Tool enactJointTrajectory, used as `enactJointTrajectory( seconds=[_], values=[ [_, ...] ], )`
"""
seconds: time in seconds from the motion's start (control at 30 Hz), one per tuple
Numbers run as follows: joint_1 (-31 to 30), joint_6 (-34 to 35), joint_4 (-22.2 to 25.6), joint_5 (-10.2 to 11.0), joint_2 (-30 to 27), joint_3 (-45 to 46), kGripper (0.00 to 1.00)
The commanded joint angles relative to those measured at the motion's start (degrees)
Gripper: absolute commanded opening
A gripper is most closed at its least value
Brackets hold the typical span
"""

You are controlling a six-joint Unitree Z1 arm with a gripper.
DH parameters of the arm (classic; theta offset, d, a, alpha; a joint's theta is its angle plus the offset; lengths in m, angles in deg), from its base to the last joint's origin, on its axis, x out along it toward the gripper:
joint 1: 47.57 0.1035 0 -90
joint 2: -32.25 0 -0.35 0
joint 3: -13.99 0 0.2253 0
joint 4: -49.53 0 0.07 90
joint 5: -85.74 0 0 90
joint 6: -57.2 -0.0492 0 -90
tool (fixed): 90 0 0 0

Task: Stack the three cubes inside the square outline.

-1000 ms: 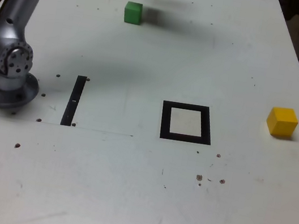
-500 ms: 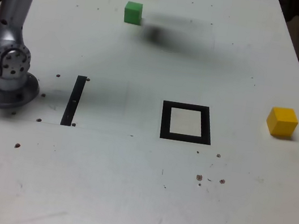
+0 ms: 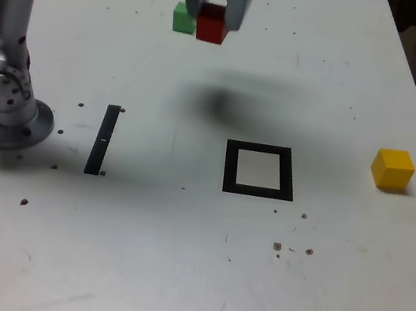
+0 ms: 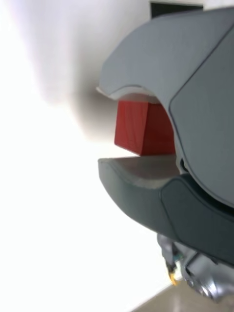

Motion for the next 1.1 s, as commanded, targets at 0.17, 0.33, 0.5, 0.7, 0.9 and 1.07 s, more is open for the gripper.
enactJointTrajectory(
  seconds=[0.17, 0.33, 0.5, 0.7, 0.9, 1.07],
  values=[
    [-8.8, 11.1, -0.9, -3.1, -1.0, 3.0, 0.25],
    [-14.2, 17.3, -3.0, -5.6, -0.4, 3.1, 0.25],
    [-17.0, 21.4, -4.1, -6.9, 1.5, 2.7, 0.25],
    [-18.8, 25.6, -5.2, -7.8, 4.4, 2.3, 0.25],
    [-21.4, 29.3, -7.3, -9.0, 6.7, 0.3, 0.25],
    [-23.0, 30.5, -7.5, -10.0, 9.8, -1.5, 0.25]
  ],
)
